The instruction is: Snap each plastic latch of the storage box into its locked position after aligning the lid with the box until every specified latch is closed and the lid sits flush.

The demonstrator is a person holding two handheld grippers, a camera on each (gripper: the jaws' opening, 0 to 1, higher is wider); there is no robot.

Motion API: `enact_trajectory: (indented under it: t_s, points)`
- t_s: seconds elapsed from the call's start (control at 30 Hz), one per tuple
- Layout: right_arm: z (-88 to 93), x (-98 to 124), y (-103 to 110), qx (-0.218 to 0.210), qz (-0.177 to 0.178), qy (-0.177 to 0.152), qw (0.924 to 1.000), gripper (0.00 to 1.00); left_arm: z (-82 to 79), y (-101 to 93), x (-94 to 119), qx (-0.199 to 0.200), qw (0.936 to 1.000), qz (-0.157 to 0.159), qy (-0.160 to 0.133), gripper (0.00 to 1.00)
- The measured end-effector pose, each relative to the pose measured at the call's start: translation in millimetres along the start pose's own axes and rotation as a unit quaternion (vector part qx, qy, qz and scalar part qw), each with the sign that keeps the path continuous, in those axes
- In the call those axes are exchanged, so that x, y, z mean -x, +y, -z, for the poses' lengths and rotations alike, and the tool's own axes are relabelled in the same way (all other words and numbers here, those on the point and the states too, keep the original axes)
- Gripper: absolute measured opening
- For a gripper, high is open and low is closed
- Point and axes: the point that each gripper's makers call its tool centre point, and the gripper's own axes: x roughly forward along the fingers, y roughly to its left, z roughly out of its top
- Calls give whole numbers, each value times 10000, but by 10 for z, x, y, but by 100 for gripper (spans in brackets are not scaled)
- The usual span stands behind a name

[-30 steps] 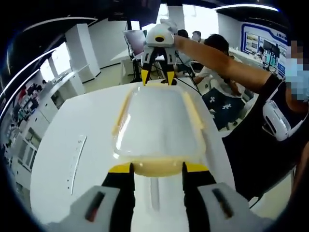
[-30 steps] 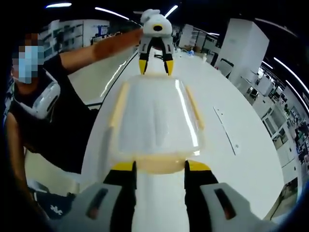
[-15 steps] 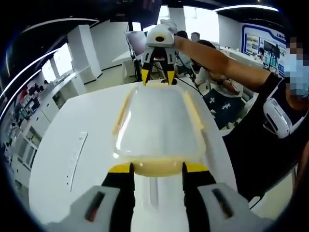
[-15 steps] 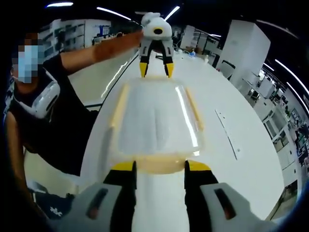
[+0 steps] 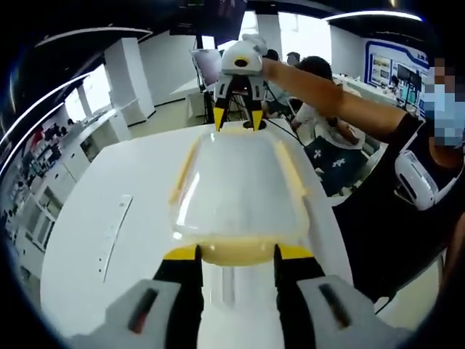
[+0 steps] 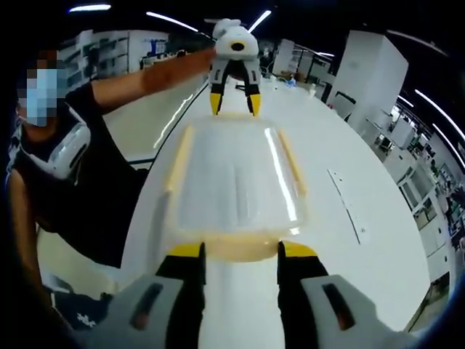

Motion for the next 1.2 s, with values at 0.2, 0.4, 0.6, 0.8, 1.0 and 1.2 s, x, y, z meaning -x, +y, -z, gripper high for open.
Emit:
enact_trajectory:
  t_s: [0.2,0.4,0.6,0.8,1.0,1.2]
  points:
    - [-14,-51,-16,-4,-32,-28,10000,35,70,-2,24,91,9999,27,-87,36]
    - [-42,-132,-17,-15,-68,-19,10000,35,125,1,53,122,9999,70,-76,36]
    - [-90,-154,-9,-3,-62,-20,10000,35,122,-2,144,120,9997,66,-195,36]
    - [-203,-170,-18,45,-60,-83,9999,35,157,13,218,142,9996,35,-239,36]
    - [-193,-257,23,36,-104,10,9999,35,229,-35,231,162,9995,36,-277,36]
    - [-221,-313,6,54,-127,-22,9999,35,273,-22,254,213,9993,48,-301,36]
